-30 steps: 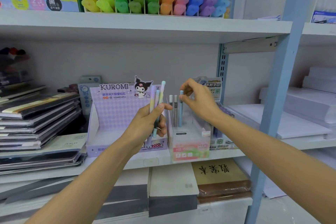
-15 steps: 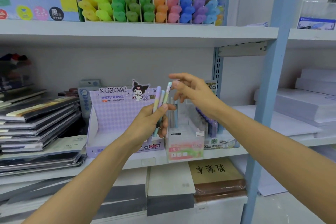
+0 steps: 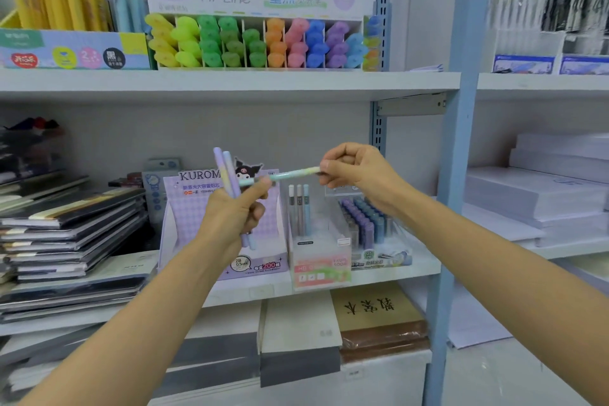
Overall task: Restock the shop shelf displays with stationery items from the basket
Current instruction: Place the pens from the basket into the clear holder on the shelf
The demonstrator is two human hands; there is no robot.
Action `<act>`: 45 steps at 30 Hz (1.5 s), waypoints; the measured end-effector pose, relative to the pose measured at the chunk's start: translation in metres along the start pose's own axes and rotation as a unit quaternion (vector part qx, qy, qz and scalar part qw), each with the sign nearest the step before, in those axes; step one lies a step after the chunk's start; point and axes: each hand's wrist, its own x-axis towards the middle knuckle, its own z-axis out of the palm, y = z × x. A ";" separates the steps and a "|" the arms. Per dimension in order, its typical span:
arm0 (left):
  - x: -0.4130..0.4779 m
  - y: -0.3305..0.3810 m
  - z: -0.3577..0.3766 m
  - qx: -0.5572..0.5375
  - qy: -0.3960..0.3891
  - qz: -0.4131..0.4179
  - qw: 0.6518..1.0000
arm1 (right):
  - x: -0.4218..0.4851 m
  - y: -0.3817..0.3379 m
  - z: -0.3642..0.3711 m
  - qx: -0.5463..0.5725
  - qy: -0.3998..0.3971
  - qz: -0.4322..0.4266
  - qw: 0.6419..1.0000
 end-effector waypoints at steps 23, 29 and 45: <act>-0.014 0.015 0.032 0.074 -0.069 0.044 0.994 | -0.003 -0.028 0.016 -0.106 0.076 -0.118 0.984; -0.009 0.001 0.024 0.066 -0.109 0.025 0.992 | 0.007 0.012 -0.004 -0.161 0.161 -0.051 0.972; 0.003 -0.034 0.012 0.093 -0.153 0.015 0.984 | 0.023 0.054 0.002 -0.396 0.079 -0.064 0.912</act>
